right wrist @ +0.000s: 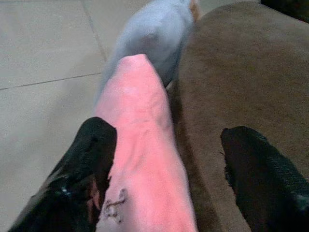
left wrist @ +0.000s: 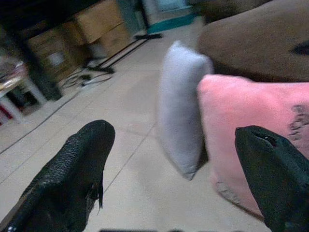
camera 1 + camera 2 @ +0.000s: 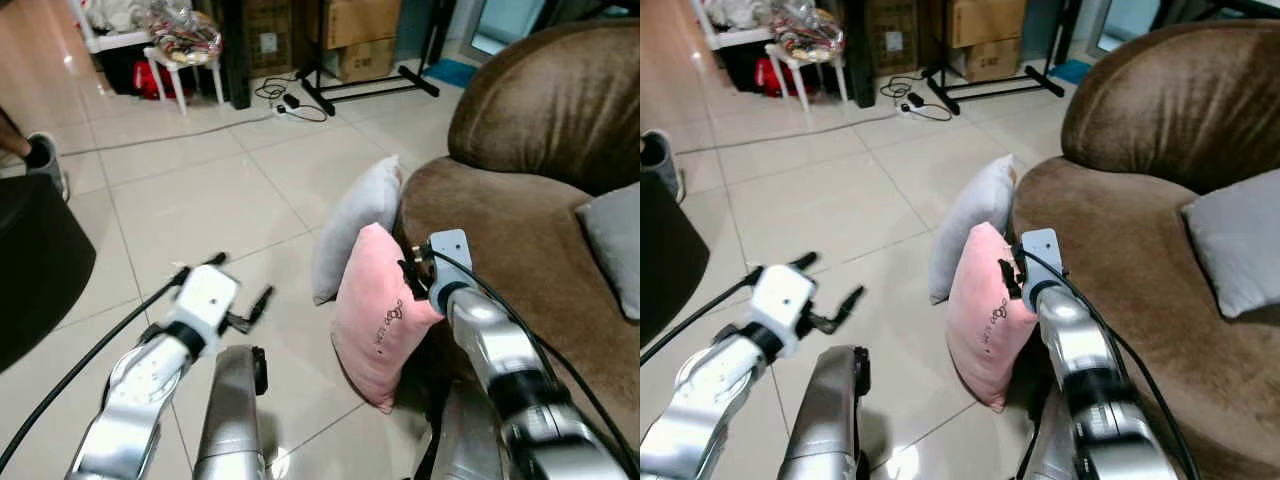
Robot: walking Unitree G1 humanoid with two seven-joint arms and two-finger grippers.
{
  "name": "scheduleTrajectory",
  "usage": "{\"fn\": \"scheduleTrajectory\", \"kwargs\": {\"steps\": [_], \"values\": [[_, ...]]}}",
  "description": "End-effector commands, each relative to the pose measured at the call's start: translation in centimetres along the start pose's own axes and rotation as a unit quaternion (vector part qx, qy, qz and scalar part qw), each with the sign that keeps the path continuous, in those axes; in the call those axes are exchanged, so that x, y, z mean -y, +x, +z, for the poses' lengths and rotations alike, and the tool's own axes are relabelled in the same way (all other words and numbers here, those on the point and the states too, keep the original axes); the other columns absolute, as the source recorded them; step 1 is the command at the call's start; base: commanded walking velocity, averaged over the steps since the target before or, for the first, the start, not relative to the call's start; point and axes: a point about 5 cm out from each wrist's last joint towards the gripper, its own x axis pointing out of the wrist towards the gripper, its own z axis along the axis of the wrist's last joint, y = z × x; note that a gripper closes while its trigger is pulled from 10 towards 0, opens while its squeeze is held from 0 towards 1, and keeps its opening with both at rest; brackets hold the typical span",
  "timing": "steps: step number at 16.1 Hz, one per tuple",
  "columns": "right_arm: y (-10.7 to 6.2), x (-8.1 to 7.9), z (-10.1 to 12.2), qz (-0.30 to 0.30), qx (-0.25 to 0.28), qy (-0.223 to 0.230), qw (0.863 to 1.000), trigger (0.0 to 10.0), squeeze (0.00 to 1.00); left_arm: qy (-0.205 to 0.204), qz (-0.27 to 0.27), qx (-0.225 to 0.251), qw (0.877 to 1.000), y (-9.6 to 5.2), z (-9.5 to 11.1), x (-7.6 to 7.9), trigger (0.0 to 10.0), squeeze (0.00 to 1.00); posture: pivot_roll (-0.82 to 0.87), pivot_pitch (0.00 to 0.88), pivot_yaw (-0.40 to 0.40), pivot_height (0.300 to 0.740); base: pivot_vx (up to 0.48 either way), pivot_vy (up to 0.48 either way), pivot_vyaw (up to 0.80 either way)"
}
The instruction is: Move the pillow to the sofa from floor
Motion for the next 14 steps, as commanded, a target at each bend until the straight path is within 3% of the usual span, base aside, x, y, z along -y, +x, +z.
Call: {"fn": "scheduleTrajectory", "kwargs": {"steps": [1, 4, 5, 7, 9, 14], "values": [[0.2, 0.2, -0.1, -0.009, 0.002, 0.007, 1.0, 10.0, 1.0, 0.0, -0.015, 0.002, 1.0, 0.0, 0.1, 0.2, 10.0, 0.0, -0.03, 0.006, -0.008, 0.466, 0.0, 0.0, 0.0], [0.7, -0.4, -0.3, -0.008, -0.003, 0.015, 1.0, 10.0, 1.0, -0.01, -0.057, 0.008, 0.998, -0.6, 0.6, 1.2, 10.0, 0.0, -0.04, 0.107, -0.03, 0.466, 0.0, 0.0, 0.0], [0.8, -1.0, -0.6, 0.007, -0.007, 0.014, 1.0, 10.0, 0.0, -0.017, -0.077, 0.009, 0.997, -1.1, 0.8, 1.8, 10.0, 0.0, -0.03, 0.136, -0.041, 0.466, 0.0, 0.0, 0.0], [0.9, -2.0, -1.3, 0.031, -0.018, 0.02, 0.999, 10.0, 0.0, -0.031, -0.091, 0.007, 0.995, -2.2, 1.1, 2.5, 10.0, 0.0, -0.02, 0.17, -0.054, 0.466, 0.0, 0.0, 0.0], [1.1, -2.5, -1.8, 0.018, -0.02, 0.011, 1.0, 10.0, 0.0, -0.031, -0.085, -0.004, 0.996, -3.4, 1.0, 2.5, 10.0, 0.0, -0.01, 0.211, -0.066, 0.466, 0.0, 0.0, 0.0], [1.5, -3.3, -0.8, -0.007, 0.017, 0.05, 0.999, 10.0, 0.0, -0.028, -0.068, -0.025, 0.997, -5.2, 1.2, 1.9, 10.0, 0.0, 0.01, 0.258, -0.063, 0.466, 0.0, 0.0, 0.0]]}}
